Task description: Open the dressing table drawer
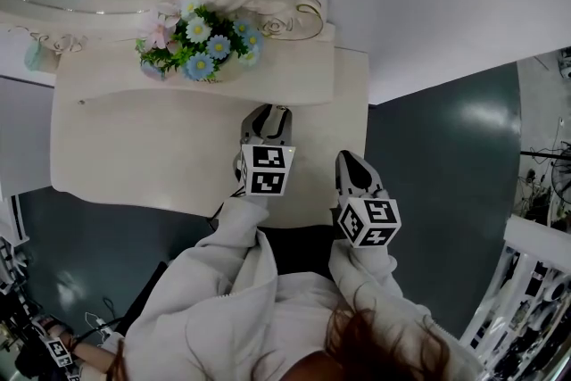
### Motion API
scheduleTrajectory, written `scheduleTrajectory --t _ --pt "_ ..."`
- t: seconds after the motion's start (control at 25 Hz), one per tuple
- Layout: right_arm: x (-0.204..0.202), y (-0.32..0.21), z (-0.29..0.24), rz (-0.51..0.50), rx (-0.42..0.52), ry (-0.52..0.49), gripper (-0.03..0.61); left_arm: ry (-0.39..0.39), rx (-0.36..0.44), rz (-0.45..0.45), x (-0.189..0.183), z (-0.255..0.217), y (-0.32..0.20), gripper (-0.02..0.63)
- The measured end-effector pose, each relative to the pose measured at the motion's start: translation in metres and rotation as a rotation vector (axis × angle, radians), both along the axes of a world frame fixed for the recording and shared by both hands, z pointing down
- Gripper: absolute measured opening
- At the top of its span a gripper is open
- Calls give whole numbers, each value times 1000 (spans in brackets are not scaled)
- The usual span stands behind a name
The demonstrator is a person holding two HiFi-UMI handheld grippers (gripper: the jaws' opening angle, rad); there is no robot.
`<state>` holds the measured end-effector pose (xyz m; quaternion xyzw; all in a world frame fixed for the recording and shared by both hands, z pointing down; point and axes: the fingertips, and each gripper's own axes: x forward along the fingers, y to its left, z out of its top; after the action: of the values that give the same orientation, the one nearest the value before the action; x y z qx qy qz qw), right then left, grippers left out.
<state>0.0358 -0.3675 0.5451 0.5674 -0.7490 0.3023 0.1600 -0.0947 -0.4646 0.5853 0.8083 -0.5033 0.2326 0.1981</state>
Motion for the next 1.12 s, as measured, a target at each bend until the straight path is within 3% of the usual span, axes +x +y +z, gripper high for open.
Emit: scheduleTrajectory --t 0.12,1.12 --pt "1 2 2 10 -5 -8 37 1 -10 8 6 2 0 94" --pt "-8 24 0 -5 2 -26 37 16 -4 67 7 1 30 84"
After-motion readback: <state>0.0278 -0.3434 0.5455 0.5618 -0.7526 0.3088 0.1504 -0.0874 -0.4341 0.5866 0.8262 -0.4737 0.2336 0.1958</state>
